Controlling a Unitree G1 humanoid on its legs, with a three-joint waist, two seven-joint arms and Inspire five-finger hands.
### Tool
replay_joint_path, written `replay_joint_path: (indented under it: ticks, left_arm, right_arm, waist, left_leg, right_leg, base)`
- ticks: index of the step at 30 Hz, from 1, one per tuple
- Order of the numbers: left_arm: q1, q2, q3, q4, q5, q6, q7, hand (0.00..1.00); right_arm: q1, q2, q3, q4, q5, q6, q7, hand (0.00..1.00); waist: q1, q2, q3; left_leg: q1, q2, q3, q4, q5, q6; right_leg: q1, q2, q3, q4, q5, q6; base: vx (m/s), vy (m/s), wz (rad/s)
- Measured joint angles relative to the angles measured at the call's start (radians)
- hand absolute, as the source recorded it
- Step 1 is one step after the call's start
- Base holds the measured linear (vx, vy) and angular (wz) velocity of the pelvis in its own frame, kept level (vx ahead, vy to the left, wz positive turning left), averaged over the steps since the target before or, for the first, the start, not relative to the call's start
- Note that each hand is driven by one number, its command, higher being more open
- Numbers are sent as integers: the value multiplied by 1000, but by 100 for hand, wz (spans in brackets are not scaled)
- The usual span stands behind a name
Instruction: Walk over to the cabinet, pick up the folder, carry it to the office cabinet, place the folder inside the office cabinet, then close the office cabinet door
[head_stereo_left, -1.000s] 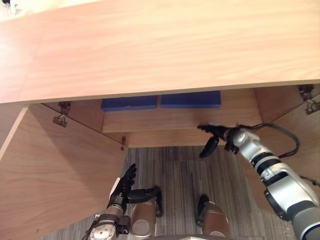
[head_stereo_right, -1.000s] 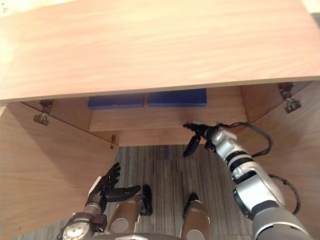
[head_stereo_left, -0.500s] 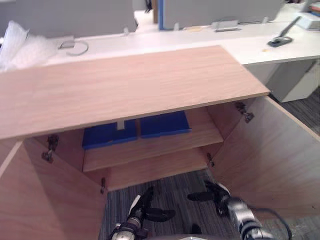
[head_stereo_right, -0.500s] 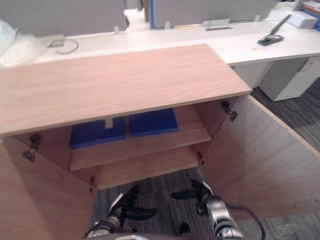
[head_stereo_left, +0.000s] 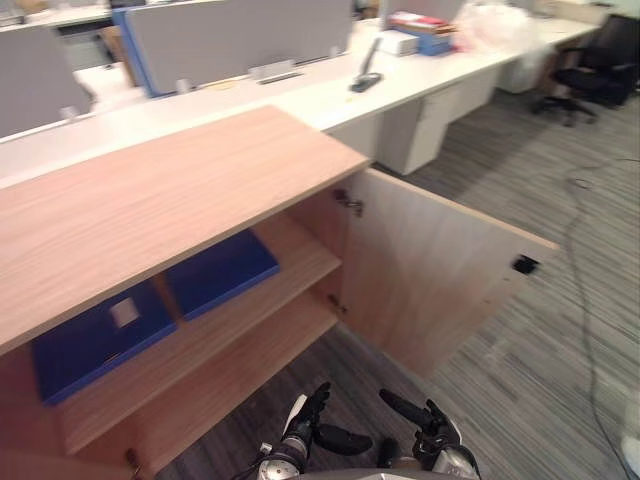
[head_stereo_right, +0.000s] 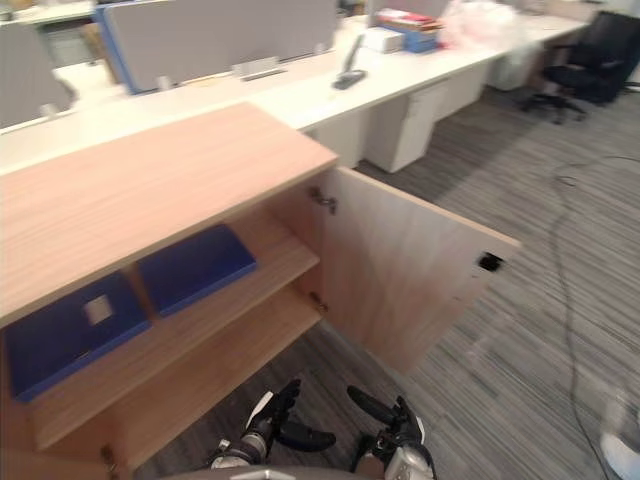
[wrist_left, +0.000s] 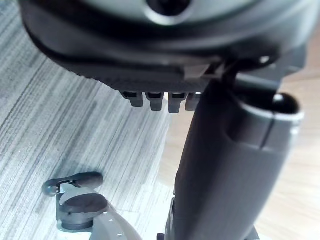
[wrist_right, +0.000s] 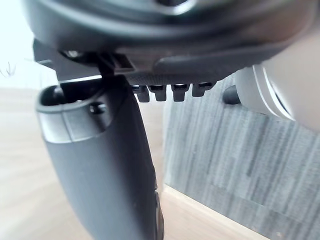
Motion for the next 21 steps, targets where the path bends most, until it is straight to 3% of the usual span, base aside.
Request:
replay_joint_path:
  ticks: [1, 2, 3, 4, 6, 10, 15, 21]
  left_arm:
    - [4, 5, 8, -1, -14, 0, 2, 100]
    - [3, 6, 16, 2, -27, 0, 5, 100]
    - [2, 3, 29, 7, -43, 2, 14, 100]
    - [5, -5, 44, 11, -55, 1, 15, 100]
    - [-3, -4, 69, 43, -69, 0, 31, 100]
    - [-17, 8, 92, 81, -110, 4, 47, 100]
    - [-51, 26, 119, 171, -117, -2, 49, 100]
    - [-90, 80, 322, 326, -115, -25, 110, 100]
  right_arm:
    - [10, 0, 0, -2, 0, 0, -6, 100]
    - [14, -3, 0, -1, -1, 1, -7, 100]
    - [15, -19, -2, 0, -6, 3, -8, 100]
    - [13, -33, -5, 5, -6, 8, -11, 100]
    - [11, -44, -14, 10, -6, 9, -20, 100]
    - [-23, -89, -47, 52, -9, 23, -26, 100]
    - [-70, -137, -54, 28, -28, 23, -49, 100]
    - [-189, -211, -91, -47, -110, 12, -72, 100]
  waist:
    - [0, -7, -6]
    - [-2, -13, -12]
    - [-7, 2, -23]
    - [-1, 29, -39]
    - [2, 43, -49]
    - [-12, 41, -57]
    - [-18, 34, -90]
    - [-21, 28, -96]
  left_leg:
    - [16, 1, 6, -1, -2, -18]
    - [18, -4, 5, -4, -6, -29]
    - [12, -6, -30, -33, -4, -35]
    - [6, -14, -87, -71, 0, -30]
    - [10, -12, -129, -109, 29, -5]
    - [4, -15, -160, -157, 68, -1]
    - [-15, -38, -206, -179, 107, -2]
    - [-7, -58, -236, -179, 113, -6]
  right_leg:
    - [19, -7, -8, -3, -33, 61]
    - [24, -5, -19, -11, -49, 97]
    - [25, 26, -24, -36, -45, 108]
    - [24, 58, -19, -76, -31, 109]
    - [22, 97, -10, -100, -29, 106]
    - [6, 128, -5, -121, -24, 97]
    - [23, 133, 8, -224, 40, 107]
    - [116, 143, 8, -409, 152, 116]
  base:
    - [86, -163, -43]
    - [95, -158, -21]
    - [92, -173, -29]
    - [75, -142, -35]
    - [50, -102, -37]
    - [68, -56, -11]
    - [70, 54, -8]
    - [-12, 55, 1]
